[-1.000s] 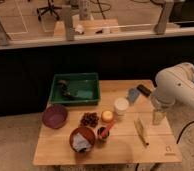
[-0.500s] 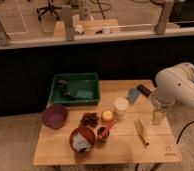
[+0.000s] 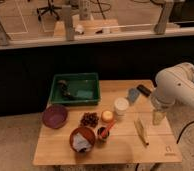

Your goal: Place eraser in purple bowl

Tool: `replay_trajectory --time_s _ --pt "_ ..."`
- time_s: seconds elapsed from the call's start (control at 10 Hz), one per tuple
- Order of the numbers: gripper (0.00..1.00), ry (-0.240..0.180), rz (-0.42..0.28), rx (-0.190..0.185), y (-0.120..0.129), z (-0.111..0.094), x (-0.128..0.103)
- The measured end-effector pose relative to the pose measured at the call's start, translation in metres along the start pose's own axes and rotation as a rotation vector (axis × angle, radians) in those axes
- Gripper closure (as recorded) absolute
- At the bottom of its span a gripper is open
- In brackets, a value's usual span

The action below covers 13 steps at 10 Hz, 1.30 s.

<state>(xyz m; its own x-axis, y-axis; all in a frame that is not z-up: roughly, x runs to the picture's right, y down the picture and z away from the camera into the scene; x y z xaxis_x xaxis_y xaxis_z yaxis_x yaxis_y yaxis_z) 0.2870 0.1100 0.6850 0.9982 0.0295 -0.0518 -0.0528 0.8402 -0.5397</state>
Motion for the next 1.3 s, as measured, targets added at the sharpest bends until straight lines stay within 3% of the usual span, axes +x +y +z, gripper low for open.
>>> replay_trajectory --time_s 0.3,0.5,0.8,1.0,1.3 --pt "0.2 -0.013 0.005 -0.004 -0.021 0.022 0.005" --pt "0.2 -0.052 0.047 -0.001 -0.053 0.041 0.014" --pt "0.2 -0.07 0.094 0.037 -0.1 0.063 0.019" --pt "0.2 -0.061 0.114 0.073 -0.138 0.082 0.021" --pt "0.2 0.015 0.181 0.144 -0.173 0.1 0.025"
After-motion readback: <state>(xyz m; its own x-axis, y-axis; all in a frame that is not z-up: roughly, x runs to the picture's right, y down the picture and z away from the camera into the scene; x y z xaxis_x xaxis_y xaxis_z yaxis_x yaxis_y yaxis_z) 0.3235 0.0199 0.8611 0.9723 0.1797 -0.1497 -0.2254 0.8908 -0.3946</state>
